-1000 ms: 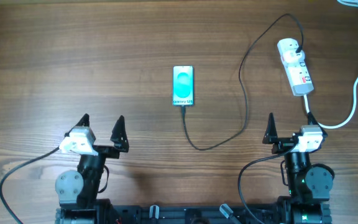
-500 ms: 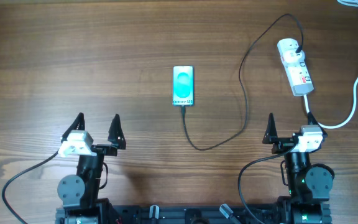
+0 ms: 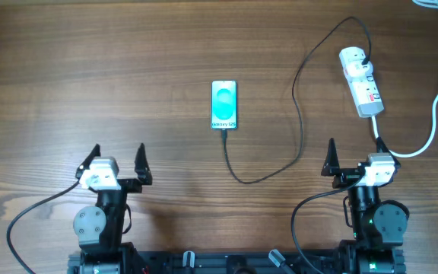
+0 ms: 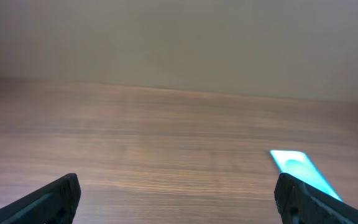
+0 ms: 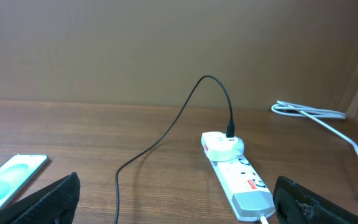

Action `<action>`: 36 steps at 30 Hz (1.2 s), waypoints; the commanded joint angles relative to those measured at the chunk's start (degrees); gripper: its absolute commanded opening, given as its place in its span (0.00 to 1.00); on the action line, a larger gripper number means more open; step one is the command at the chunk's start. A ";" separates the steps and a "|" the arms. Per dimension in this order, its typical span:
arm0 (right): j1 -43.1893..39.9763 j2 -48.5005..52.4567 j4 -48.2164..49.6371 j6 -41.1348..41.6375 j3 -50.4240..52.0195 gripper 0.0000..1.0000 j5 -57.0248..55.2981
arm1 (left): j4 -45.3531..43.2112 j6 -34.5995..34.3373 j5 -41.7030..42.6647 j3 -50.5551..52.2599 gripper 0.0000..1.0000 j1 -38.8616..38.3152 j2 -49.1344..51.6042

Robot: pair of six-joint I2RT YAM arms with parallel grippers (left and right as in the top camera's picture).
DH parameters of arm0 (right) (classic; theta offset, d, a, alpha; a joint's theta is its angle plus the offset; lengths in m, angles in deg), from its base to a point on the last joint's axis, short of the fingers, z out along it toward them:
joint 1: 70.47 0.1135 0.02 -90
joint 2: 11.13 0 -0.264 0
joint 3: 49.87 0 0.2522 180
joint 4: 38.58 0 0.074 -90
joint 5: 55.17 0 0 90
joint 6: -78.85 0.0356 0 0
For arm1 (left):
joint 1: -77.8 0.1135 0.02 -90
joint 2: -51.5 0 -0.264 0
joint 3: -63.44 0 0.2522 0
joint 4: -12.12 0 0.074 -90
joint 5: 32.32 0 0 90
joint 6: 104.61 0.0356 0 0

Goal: Plug charger to phone and switch on socket

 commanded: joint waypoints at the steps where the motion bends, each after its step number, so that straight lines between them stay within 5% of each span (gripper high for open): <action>1: -0.28 -0.57 0.11 -0.31 0.13 1.00 -0.74 | 0.61 1.20 -4.48 0.26 1.00 0.37 -0.61; 36: -0.28 -0.57 0.11 -0.31 0.13 1.00 -0.74 | 0.68 2.86 -4.28 0.26 1.00 -2.67 -0.61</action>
